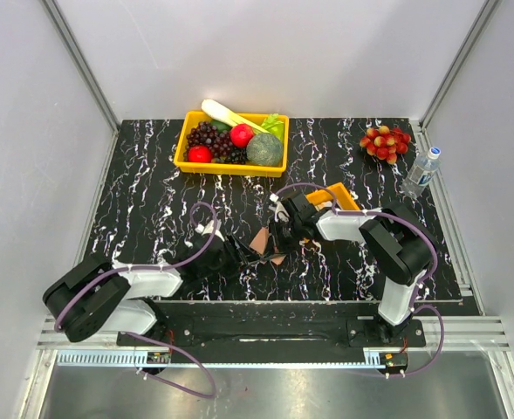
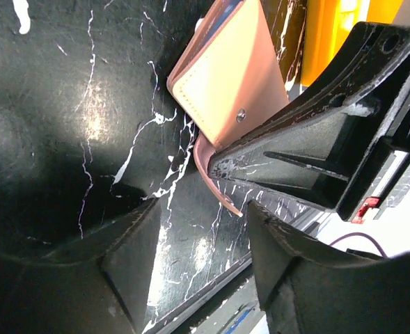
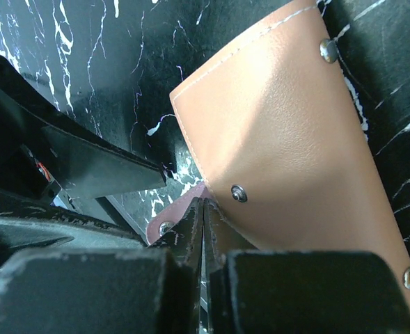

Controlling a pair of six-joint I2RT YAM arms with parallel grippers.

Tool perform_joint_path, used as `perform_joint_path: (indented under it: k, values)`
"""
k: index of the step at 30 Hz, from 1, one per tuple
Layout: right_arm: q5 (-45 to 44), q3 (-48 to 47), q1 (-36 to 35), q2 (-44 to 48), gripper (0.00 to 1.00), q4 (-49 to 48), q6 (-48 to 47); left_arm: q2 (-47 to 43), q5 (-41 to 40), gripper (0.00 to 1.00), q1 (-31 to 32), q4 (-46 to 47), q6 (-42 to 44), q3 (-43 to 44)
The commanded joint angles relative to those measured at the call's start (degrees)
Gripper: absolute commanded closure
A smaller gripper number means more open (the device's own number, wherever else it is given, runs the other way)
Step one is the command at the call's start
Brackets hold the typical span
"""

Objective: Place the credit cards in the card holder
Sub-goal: Open the card holder at the center of the board.

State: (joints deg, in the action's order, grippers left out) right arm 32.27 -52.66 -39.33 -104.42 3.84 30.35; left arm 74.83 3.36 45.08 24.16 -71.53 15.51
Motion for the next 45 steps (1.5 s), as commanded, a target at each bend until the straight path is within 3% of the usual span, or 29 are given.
perform_joint_path:
  k: [1,9,17,21,23,27,29,33,37,45]
  values:
    - [-1.07,-0.25,-0.57,0.27,0.96,-2.08,0.5,3.21,1.65,0.47,0.27,7.74,-2.39,0.66]
    - [-0.72,-0.07,-0.57,0.18,0.96,-1.9,0.15,9.28,4.11,0.5,0.18,16.52,-4.41,0.93]
    - [-0.81,-0.16,-0.57,0.01,0.96,-1.9,-0.03,10.25,4.47,0.73,0.27,16.97,-4.76,0.66]
    - [-1.33,-0.33,-0.48,0.62,0.94,-1.9,-0.11,9.64,4.12,1.0,0.27,15.66,-3.8,0.75]
    - [-1.6,-0.77,-0.48,1.76,0.92,-1.9,-0.2,8.33,3.77,1.0,0.27,12.86,-1.0,1.63]
    - [-3.96,-1.39,-0.48,6.85,0.7,-1.9,-0.99,2.27,2.71,1.0,0.27,7.23,6.2,2.6]
    - [-6.42,-1.48,-0.4,9.84,0.62,-1.47,-1.69,-2.47,2.36,1.0,0.27,-0.21,11.99,5.48]
    - [-12.4,-1.48,-0.4,14.76,0.57,0.12,-2.4,-10.74,1.3,1.0,0.18,-17.63,23.34,13.83]
    - [-14.87,-2.35,-0.48,15.56,0.53,1.96,-3.28,-12.51,2.87,1.0,-1.83,-31.35,30.38,21.48]
    - [-17.68,-1.74,-0.4,14.6,0.52,1.88,-1.44,-6.28,8.24,1.0,-3.59,-38.4,41.37,28.43]
